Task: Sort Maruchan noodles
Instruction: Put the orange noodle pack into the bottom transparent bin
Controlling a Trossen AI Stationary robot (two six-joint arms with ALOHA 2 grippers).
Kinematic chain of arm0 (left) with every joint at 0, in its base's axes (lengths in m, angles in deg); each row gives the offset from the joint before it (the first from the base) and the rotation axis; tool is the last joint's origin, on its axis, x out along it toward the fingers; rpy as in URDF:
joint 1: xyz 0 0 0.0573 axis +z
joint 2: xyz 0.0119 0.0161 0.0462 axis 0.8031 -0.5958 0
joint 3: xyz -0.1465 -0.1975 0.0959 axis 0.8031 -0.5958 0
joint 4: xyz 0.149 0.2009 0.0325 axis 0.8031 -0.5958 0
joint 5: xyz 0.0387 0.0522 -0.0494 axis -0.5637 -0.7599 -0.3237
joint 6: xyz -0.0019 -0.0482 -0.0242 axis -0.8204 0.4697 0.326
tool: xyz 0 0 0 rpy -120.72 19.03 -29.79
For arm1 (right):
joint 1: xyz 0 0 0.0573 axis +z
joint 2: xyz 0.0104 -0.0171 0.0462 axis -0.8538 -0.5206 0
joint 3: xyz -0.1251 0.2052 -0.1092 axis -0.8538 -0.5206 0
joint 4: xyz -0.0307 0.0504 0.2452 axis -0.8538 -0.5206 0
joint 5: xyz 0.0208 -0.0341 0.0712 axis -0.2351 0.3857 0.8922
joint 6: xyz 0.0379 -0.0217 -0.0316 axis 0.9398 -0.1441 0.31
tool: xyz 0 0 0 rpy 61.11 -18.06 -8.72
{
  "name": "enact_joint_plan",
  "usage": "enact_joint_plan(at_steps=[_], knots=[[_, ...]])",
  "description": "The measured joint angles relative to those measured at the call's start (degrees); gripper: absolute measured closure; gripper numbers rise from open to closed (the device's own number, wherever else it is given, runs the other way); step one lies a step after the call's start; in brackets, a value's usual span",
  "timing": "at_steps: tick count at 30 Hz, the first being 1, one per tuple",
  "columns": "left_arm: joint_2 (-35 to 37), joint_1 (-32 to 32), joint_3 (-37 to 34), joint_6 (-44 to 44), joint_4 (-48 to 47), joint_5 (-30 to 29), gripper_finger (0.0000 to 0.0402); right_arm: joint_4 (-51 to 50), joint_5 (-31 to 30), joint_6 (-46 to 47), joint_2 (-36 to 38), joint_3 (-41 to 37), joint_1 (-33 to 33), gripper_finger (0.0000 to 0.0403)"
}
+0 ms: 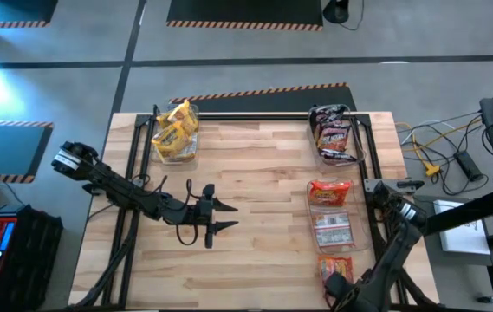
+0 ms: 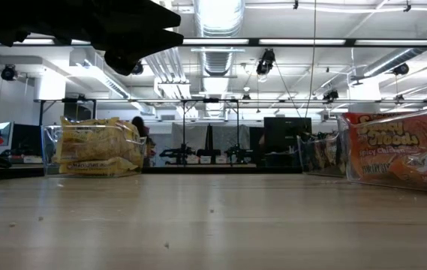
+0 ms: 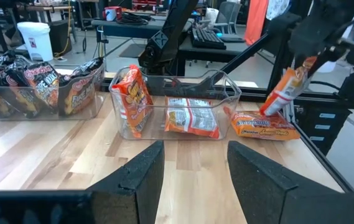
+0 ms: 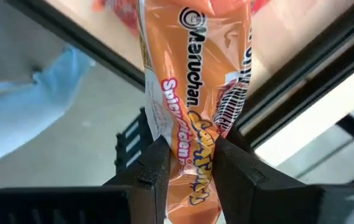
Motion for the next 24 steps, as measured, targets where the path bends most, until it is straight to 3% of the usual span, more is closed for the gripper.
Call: enact_joint_plan(at_steps=[8, 19, 24], knots=[[0.0, 0.0, 0.0, 0.7, 0.0, 0.0, 0.0242, -0.6, -9.8, -4.9, 1.8, 2.8, 0.2, 0.0308], [0.0, 0.0, 0.0, 1.3, 0.1, 0.0, 0.0241, -0.8, -42.9, -15.8, 8.2, -0.3, -1.1, 0.0308], [0.0, 0.0, 0.0, 2.4, 0.1, 0.0, 0.0241, -0.9, -48.3, -15.8, 12.6, -5.1, -3.6, 0.0308]])
